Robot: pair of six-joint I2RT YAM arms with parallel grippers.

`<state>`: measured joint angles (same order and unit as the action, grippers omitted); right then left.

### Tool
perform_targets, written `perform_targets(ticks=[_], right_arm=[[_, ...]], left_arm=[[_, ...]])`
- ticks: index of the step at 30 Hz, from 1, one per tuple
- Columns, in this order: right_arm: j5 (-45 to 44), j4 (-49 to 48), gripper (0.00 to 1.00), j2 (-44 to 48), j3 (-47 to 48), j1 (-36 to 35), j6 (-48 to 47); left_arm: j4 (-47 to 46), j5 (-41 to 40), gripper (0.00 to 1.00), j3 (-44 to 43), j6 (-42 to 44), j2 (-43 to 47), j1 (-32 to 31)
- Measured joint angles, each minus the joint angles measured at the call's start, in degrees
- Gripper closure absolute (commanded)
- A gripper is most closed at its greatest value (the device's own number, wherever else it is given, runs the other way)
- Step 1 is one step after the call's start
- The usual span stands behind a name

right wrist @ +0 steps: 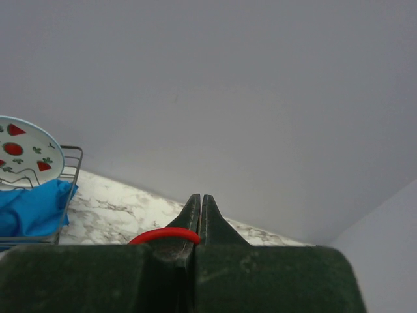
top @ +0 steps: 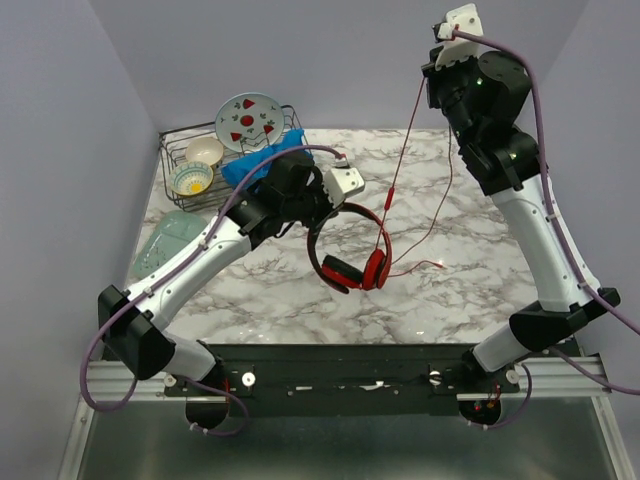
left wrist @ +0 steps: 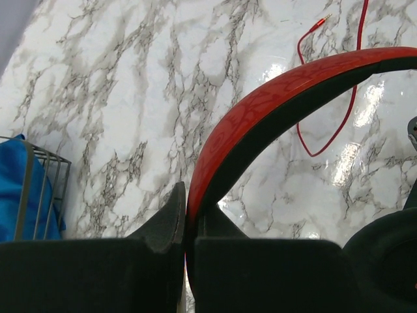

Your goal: Wrap the headphones

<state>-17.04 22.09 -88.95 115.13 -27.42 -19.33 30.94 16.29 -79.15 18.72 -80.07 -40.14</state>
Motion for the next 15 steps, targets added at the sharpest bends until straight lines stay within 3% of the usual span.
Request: perform_targets(ticks=[15], right_arm=[[4.3, 1.9, 0.99, -1.8, -1.4, 0.0, 2.9]], left_arm=[[1.6, 0.8, 1.00, -3.9, -2.9, -6.4, -5.2]])
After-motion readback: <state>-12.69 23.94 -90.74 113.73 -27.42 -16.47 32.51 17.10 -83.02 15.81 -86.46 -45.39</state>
